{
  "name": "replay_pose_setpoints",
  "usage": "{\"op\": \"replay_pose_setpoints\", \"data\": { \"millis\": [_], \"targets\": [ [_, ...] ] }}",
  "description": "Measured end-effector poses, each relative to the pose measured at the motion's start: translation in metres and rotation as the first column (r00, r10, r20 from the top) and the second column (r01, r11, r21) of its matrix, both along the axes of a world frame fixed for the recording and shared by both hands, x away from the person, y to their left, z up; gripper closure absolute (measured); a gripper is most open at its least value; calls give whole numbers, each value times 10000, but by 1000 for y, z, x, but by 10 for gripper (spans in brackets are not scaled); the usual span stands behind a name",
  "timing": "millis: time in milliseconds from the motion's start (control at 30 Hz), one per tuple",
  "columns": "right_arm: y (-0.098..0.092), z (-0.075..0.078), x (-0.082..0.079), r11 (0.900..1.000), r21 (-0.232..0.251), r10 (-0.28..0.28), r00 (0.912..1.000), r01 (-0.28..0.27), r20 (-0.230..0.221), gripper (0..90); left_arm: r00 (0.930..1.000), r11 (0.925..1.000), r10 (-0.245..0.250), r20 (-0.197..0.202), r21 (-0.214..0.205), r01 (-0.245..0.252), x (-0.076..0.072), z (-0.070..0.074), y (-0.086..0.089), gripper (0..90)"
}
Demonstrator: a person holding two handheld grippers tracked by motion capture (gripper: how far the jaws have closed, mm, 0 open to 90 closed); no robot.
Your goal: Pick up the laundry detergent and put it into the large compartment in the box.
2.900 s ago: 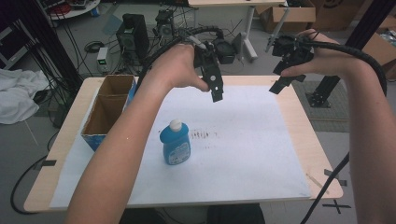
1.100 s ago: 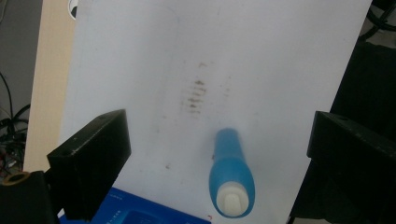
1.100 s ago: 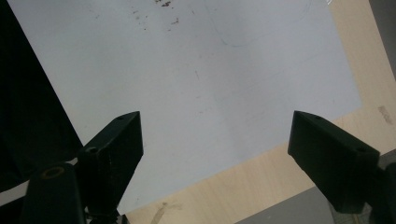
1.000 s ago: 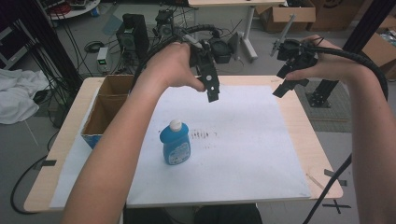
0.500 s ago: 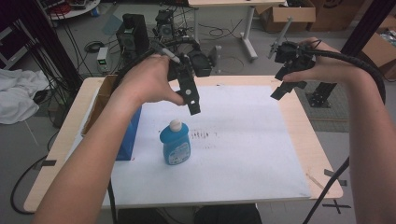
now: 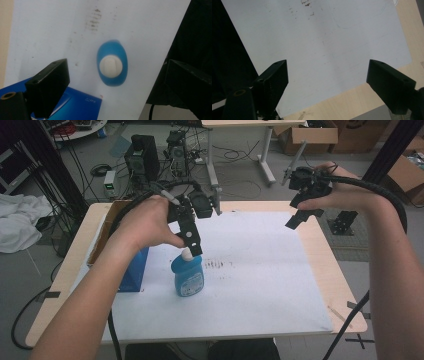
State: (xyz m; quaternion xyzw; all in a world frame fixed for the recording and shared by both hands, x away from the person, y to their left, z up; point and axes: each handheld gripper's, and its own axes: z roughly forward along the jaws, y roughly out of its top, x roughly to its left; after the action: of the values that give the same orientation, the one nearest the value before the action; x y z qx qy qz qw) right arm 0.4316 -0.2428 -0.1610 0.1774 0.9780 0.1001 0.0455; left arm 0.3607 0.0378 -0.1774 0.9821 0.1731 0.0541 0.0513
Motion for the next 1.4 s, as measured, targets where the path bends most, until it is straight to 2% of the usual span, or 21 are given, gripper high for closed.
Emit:
{"op": "replay_pose_setpoints", "data": {
  "millis": [100,600,1000,1400],
  "targets": [
    [0,-1,0,10000,2,2,10000,-2,-14,175,9999,10000,93,-50,11,-93,-1,-12,4,64],
    [3,-4,0,10000,-72,41,10000,-41,-52,175,9987,9994,344,-387,16,-343,2,-44,19,64],
    [6,-6,-2,9999,-94,91,9999,-91,-48,175,9979,9994,266,-590,221,-253,4,-64,14,66],
    [6,-6,-3,9999,-77,134,9999,-134,-35,175,9962,9986,395,-774,376,-366,7,-89,10,67]
  ]
}}
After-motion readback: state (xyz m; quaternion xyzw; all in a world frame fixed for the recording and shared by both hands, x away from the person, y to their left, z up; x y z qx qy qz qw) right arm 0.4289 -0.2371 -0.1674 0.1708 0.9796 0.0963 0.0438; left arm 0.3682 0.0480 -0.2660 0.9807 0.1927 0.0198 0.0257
